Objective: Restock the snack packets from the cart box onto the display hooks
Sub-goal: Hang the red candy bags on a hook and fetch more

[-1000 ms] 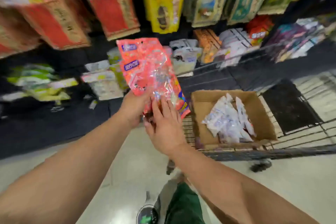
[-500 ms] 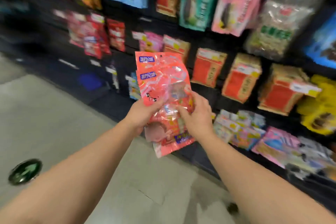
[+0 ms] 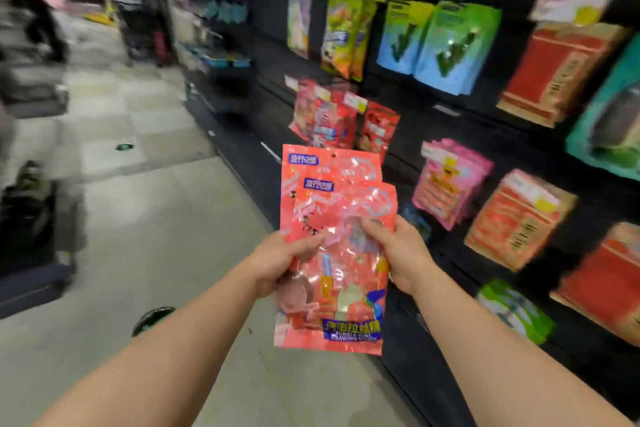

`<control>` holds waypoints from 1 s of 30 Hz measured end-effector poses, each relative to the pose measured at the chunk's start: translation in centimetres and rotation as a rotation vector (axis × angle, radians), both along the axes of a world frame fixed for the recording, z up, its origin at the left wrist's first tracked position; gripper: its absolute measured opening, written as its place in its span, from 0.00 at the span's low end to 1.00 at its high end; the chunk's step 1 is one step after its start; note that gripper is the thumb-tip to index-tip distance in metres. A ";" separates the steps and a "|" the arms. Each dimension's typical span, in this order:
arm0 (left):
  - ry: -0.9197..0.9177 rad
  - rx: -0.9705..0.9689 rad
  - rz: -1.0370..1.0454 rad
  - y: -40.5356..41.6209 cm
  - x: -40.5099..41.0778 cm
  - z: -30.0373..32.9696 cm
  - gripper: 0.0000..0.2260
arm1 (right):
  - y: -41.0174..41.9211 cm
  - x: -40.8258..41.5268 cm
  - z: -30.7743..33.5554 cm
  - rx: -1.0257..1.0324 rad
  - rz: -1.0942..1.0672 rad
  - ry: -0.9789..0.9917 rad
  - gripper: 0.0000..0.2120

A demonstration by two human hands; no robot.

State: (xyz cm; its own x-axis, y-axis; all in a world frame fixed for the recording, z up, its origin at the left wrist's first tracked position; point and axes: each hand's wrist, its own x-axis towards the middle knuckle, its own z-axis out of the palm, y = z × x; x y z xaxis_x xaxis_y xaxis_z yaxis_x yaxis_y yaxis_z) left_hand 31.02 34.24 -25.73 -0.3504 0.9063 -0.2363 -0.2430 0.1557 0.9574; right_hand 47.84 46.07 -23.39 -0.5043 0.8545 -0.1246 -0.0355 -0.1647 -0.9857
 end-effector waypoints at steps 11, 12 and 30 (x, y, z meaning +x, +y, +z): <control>-0.062 0.145 0.434 6.5 -22.0 1.8 0.21 | 7.8 -22.7 -0.1 -0.004 0.265 -0.042 0.08; -0.053 0.155 0.454 7.2 -24.1 1.4 0.23 | 8.3 -24.8 -0.3 0.002 0.270 -0.057 0.07; -0.078 0.090 0.390 21.1 -56.3 1.9 0.21 | 19.4 -56.0 0.2 0.034 0.028 -0.091 0.10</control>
State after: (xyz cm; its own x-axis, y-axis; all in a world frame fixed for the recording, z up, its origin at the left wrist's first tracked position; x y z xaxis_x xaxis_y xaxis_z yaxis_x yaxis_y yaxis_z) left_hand -25.23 55.30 -23.78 -0.6560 0.7275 -0.2012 -0.3394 -0.0461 0.9395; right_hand -8.17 65.49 -23.17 -0.5158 0.8448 -0.1423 0.0582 -0.1312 -0.9897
